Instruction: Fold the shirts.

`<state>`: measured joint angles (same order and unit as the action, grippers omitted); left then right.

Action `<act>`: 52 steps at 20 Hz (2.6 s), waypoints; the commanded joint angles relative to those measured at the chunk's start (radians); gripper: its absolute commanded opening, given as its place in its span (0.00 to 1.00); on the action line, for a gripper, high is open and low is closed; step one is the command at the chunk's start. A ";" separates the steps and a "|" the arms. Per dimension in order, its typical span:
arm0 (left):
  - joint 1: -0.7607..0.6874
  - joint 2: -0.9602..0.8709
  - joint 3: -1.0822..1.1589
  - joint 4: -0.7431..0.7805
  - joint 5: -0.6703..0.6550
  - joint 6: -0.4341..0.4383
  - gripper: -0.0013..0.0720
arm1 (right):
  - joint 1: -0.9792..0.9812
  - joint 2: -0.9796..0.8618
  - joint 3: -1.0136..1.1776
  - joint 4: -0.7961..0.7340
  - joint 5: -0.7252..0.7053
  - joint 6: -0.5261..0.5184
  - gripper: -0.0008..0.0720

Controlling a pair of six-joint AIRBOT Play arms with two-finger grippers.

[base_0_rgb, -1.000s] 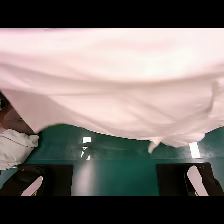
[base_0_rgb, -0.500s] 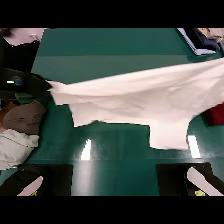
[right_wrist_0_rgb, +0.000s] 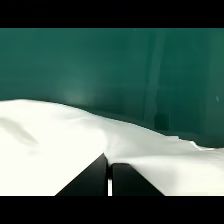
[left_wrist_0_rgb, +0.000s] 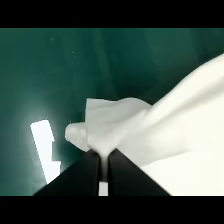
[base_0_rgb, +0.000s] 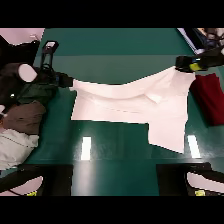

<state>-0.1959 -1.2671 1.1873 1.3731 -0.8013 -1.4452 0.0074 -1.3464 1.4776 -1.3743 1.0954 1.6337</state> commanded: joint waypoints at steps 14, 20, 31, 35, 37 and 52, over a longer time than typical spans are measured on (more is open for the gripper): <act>0.202 -0.043 -0.084 -0.082 -0.424 -0.012 0.75 | -0.052 0.113 -0.043 -0.032 0.124 0.011 0.62; 0.202 -0.042 -0.282 -0.206 -0.309 0.013 0.74 | -0.014 0.237 -0.179 -0.032 0.062 0.012 0.62; 0.067 -0.042 -0.335 -0.226 -0.157 -0.025 0.69 | -0.014 0.259 -0.194 -0.032 0.076 0.015 0.62; 0.067 -0.042 -0.320 -0.249 -0.192 0.014 0.06 | -0.026 0.259 -0.194 -0.033 0.159 0.013 0.62; 0.067 -0.018 -0.280 -0.172 -0.259 0.013 0.06 | -0.076 0.259 -0.225 -0.035 0.269 -0.023 0.62; 0.067 0.174 -0.252 -0.049 -0.360 -0.018 0.06 | -0.552 0.059 -0.633 0.207 0.242 -0.227 0.61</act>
<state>-0.1295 -1.0969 0.9348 1.3209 -1.1492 -1.4437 -0.5220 -1.2354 0.8700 -1.2217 1.3579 1.4399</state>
